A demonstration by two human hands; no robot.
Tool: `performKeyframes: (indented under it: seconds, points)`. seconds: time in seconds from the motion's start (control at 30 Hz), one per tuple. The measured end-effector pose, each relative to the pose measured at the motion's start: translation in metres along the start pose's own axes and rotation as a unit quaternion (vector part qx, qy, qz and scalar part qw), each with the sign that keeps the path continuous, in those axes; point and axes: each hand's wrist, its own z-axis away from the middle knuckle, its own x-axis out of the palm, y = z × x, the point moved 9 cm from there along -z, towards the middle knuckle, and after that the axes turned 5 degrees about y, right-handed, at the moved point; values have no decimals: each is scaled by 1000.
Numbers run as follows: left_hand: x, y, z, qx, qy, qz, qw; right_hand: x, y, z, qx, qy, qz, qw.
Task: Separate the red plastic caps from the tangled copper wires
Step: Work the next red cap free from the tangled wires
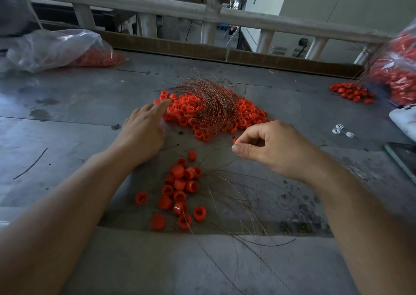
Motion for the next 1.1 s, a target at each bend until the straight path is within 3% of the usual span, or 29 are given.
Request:
performKeyframes:
  seconds: [0.1, 0.5, 0.67, 0.83, 1.1]
  points:
    - [-7, 0, 0, -1, 31, 4, 1000, -2, 2, -1, 4, 7, 2, 1000]
    - [-17, 3, 3, -11, 35, -31, 999, -2, 3, -5, 11, 18, 2, 1000]
    - [-39, 17, 17, -6, 83, 46, 995, -5, 4, -6, 16, 29, 18, 999]
    - [-35, 53, 38, 55, 18, 216, 975, -6, 7, -9, 17, 45, 54, 997]
    - [-26, 64, 44, 68, 0, 208, 976, -3, -8, -31, -45, 127, 145, 980]
